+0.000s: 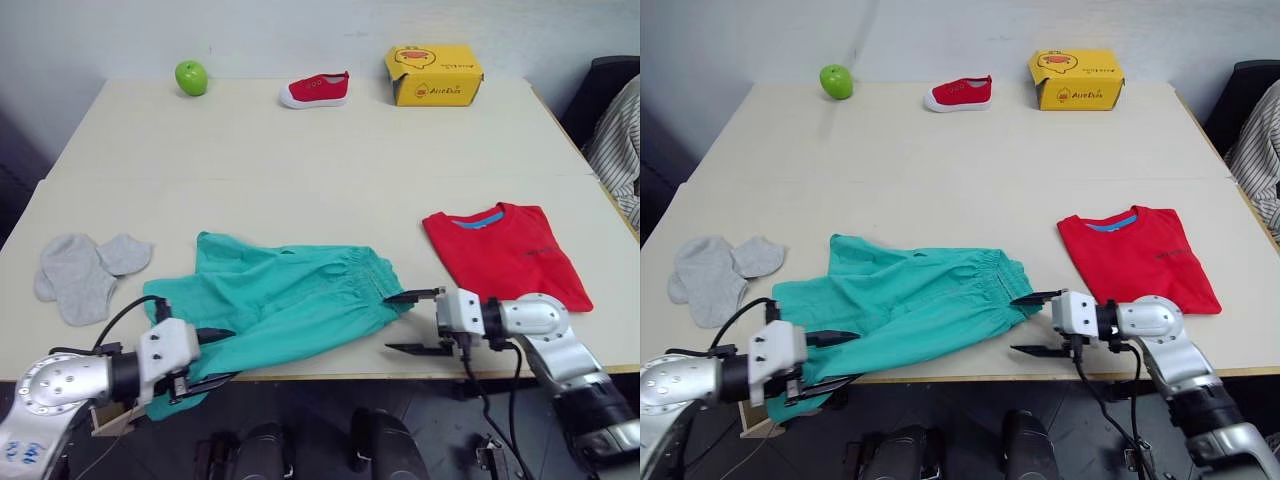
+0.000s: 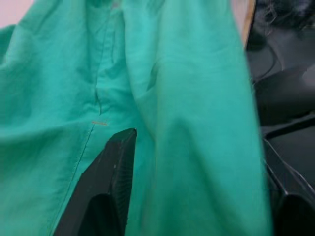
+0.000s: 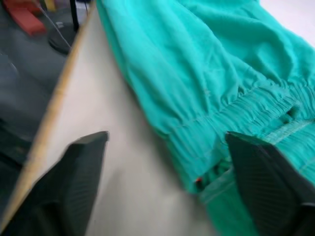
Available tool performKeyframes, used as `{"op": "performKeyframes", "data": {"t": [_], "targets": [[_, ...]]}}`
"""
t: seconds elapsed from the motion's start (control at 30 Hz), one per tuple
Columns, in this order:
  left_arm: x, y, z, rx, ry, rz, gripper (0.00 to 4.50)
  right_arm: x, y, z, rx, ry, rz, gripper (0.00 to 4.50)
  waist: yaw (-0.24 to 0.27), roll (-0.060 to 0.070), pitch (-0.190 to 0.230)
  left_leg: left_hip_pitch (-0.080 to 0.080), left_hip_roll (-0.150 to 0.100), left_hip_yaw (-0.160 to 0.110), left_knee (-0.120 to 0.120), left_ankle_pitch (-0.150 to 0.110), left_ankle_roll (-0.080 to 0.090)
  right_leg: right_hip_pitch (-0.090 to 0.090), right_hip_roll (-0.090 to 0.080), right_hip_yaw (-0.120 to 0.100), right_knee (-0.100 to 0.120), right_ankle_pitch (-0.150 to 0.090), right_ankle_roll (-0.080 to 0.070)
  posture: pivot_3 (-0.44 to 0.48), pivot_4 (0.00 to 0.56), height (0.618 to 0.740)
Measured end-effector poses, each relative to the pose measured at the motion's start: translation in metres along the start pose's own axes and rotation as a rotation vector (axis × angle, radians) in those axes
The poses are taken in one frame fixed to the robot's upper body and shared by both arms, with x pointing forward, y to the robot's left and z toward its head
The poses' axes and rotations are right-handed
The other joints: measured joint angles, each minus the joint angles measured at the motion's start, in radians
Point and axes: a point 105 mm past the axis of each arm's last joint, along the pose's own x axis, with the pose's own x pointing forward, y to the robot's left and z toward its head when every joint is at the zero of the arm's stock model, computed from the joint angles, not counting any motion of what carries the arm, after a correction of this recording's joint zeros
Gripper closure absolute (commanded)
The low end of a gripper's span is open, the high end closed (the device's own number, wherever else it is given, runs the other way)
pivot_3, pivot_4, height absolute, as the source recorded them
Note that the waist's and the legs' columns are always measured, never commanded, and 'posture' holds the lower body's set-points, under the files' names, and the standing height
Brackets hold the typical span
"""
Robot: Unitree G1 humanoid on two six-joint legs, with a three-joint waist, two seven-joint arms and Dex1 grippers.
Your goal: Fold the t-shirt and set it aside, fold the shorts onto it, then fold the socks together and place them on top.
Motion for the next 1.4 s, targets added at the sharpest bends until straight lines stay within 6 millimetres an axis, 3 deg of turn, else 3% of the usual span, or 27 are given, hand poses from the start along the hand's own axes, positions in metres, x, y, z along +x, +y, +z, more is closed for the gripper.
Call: {"op": "performKeyframes", "data": {"t": [0.1, 0.2, 0.3, 0.4, 0.5, 0.57, 0.7, 0.87, 1.13, 1.4], "targets": [[-0.021, 0.01, 0.01, -0.103, -0.058, 0.017, 1.81, -0.009, -0.005, 0.019, 0.087, -0.06, -0.033, 0.03, 0.0, 0.0, 0.0, 0.0, 0.0, 0.0, 0.0, 0.0, 0.0, 0.0, 0.0, 0.0, 0.0, 0.0, 0.0, 0.0, 0.15, 0.74], [-0.034, 0.022, 0.03, -0.166, -0.174, 0.056, 1.81, -0.012, -0.009, 0.036, 0.179, -0.137, -0.061, 0.68, 0.001, 0.0, 0.0, 0.0, 0.0, -0.001, 0.0, -0.001, 0.0, 0.0, 0.0, 0.0, 0.0, 0.0, 0.0, 0.0, 0.15, 0.74], [-0.036, 0.034, 0.039, -0.188, -0.243, 0.113, 2.43, -0.007, -0.012, 0.051, 0.229, -0.21, -0.069, 1.75, 0.005, 0.0, 0.0, 0.0, 0.0, -0.001, 0.0, -0.001, 0.0, 0.0, 0.0, 0.0, 0.0, 0.0, 0.0, 0.0, 0.15, 0.74], [-0.028, 0.036, 0.038, -0.212, -0.264, 0.119, 3.37, 0.007, -0.018, 0.067, 0.229, -0.291, -0.093, 2.81, 0.004, 0.0, 0.0, 0.0, -0.001, 0.0, 0.0, -0.001, -0.001, -0.001, 0.0, 0.001, 0.0, 0.0, 0.0, 0.0, 0.15, 0.74], [-0.013, 0.033, 0.028, -0.142, -0.198, 0.095, 4.42, 0.028, -0.023, 0.069, 0.185, -0.285, -0.13, 3.94, 0.002, 0.0, 0.0, 0.0, -0.001, 0.001, -0.001, -0.001, -0.002, -0.001, 0.001, 0.0, 0.0, 0.0, 0.0, 0.0, 0.15, 0.74], [0.003, 0.031, 0.018, -0.09, -0.167, 0.076, 4.5, 0.054, -0.021, 0.063, 0.16, -0.268, -0.149, 4.47, -0.001, 0.0, 0.0, 0.0, -0.002, 0.001, -0.001, -0.001, -0.002, -0.001, 0.001, 0.001, 0.0, 0.0, 0.0, 0.0, 0.15, 0.74], [0.049, 0.028, 0.006, -0.045, -0.188, 0.093, 4.5, 0.101, -0.012, 0.051, 0.126, -0.24, -0.158, 4.47, 0.001, 0.0, 0.0, -0.002, -0.002, 0.001, -0.001, -0.001, -0.001, -0.001, 0.001, 0.001, 0.003, 0.0, 0.0, 0.0, 0.15, 0.74], [0.097, 0.044, -0.007, -0.026, -0.154, 0.233, 4.5, 0.122, -0.02, 0.03, 0.06, -0.142, -0.282, 4.47, 0.003, -0.001, -0.001, -0.002, -0.003, 0.001, -0.001, -0.001, 0.0, -0.001, 0.001, 0.001, 0.003, 0.001, 0.002, 0.0, 0.15, 0.74], [0.096, 0.103, -0.017, -0.042, -0.117, 0.576, 4.5, 0.081, -0.065, -0.008, 0.027, 0.04, -0.577, 4.47, 0.0, -0.003, -0.007, 0.0, -0.002, 0.001, -0.001, 0.0, 0.0, 0.001, 0.0, 0.0, 0.003, 0.001, 0.002, 0.0, 0.15, 0.74], [0.08, 0.124, -0.034, -0.181, -0.162, 0.717, 4.5, 0.039, -0.077, -0.031, 0.19, 0.059, -0.812, 4.47, 0.004, 0.001, -0.019, 0.01, -0.002, 0.0, -0.004, -0.001, 0.002, 0.011, -0.001, 0.001, 0.0, 0.001, 0.002, 0.0, 0.15, 0.74]]}}
